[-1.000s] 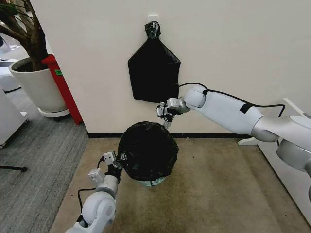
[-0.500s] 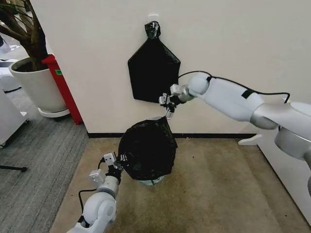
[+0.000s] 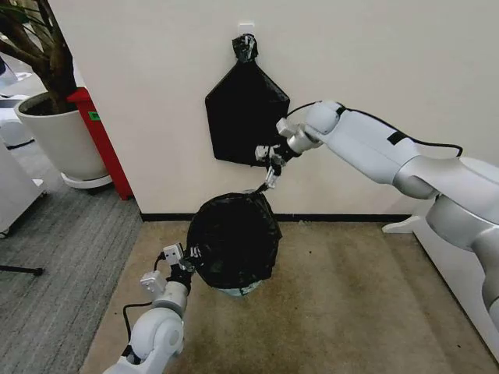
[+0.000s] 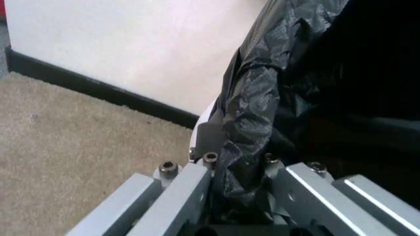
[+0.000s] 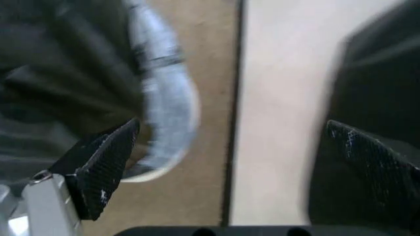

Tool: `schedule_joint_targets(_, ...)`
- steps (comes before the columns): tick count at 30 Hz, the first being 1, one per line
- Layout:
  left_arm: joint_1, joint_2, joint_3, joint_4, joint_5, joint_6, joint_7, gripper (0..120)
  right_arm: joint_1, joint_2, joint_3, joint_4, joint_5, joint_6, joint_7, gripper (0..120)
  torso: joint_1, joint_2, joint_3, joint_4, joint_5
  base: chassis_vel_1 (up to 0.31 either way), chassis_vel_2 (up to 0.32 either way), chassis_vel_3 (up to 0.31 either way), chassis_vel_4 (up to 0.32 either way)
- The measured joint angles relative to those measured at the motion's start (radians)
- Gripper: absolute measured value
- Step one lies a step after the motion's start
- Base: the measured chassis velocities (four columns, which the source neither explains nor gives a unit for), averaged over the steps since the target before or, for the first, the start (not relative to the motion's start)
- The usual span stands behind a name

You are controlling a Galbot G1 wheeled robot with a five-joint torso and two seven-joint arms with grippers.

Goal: Place the garbage bag over the trash bin.

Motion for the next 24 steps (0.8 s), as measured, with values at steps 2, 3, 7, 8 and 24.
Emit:
schedule_joint_targets(2,-0.003,-0.001,0.001,0.010,-0.001,-0.002,-0.004,0,0.010,-0.015,0.006,-0.003,0.027,0.000,0.041,100,0.000,0.000,0.000,0.0001,0.0001,0.000,0.000,0.000,0.000)
schedule_joint_targets(3,-0.006,-0.001,0.002,0.016,-0.007,-0.002,-0.007,0,0.015,-0.027,0.007,0.001,0.042,-0.004,0.062,100,0.000,0.000,0.000,0.0001,-0.0001,0.000,0.000,0.000,0.000)
schedule_joint_targets(7,-0.016,-0.003,0.002,0.035,-0.053,-0.002,-0.027,0,0.011,-0.077,0.013,0.031,0.096,0.004,0.166,100,0.000,0.000,0.000,0.0001,0.0000,0.000,0.000,0.000,0.000)
schedule_joint_targets(8,-0.017,-0.004,0.002,0.037,-0.070,0.000,-0.035,0,0.003,-0.093,0.017,0.046,0.116,0.011,0.209,100,0.000,0.000,0.000,0.0000,-0.0001,0.000,0.000,0.000,0.000)
schedule_joint_targets(24,-0.032,-0.009,0.008,-0.035,-0.352,0.171,-0.185,0,-0.381,-0.477,0.275,0.880,0.527,-0.383,1.498,100,0.000,0.000,0.000,0.0000,0.0002,0.000,0.000,0.000,0.000)
